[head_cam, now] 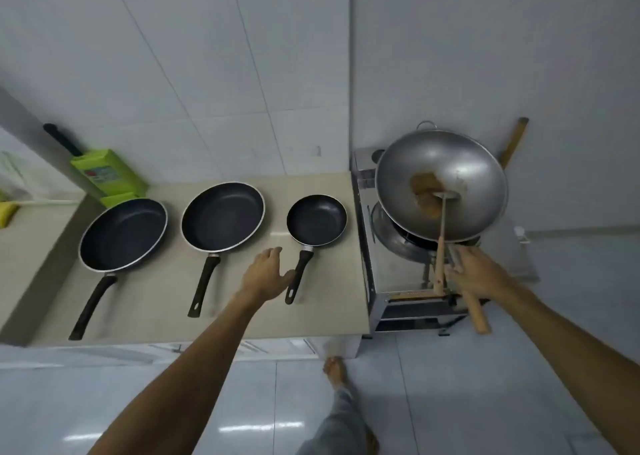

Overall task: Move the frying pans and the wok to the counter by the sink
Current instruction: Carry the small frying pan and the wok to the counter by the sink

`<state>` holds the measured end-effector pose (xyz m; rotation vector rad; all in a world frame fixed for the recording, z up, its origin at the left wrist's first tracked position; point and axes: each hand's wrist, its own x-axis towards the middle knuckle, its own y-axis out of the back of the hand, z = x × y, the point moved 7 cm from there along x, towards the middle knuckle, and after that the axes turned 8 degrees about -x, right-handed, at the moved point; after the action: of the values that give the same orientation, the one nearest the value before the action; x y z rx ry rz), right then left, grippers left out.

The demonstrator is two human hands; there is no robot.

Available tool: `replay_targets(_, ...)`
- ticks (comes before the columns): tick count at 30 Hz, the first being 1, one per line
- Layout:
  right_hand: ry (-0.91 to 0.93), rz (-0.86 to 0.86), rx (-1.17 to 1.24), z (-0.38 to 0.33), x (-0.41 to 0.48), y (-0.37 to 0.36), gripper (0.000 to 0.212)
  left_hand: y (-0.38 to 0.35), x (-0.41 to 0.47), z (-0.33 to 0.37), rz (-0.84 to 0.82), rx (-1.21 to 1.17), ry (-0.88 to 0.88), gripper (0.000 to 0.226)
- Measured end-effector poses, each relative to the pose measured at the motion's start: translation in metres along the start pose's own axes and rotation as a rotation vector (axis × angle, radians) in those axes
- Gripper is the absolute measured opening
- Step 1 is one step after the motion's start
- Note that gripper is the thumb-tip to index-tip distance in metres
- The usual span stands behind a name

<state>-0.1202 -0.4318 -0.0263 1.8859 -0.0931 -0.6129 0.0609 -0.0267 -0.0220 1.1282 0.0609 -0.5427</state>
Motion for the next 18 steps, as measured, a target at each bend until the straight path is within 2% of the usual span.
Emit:
replay_targets(2, -0.061, 0.048, 0.067, 0.01, 0.005, -0.004, 0.061, -0.01, 0.009, -0.007, -0.012, -0.061, 0.055, 0.071)
replay_targets(6, -0.184, 0.01, 0.166, 0.034, 0.013, -0.032, 0.041, -0.045, 0.024, -0.023, -0.09, -0.093, 0.148, 0.068)
replay_targets(9, -0.223, 0.079, 0.264, 0.044, 0.016, -0.042, 0.033, -0.065, 0.045, -0.032, -0.118, -0.124, 0.19, 0.066)
replay_targets(14, -0.355, 0.169, 0.38, 0.064, 0.005, -0.059, 0.048, -0.092, 0.077, -0.041, -0.09, -0.235, 0.281, 0.063)
replay_targets(18, -0.399, 0.099, 0.463, 0.067, 0.007, -0.072, 0.038, -0.104, 0.097, -0.043, -0.064, -0.303, 0.344, 0.053)
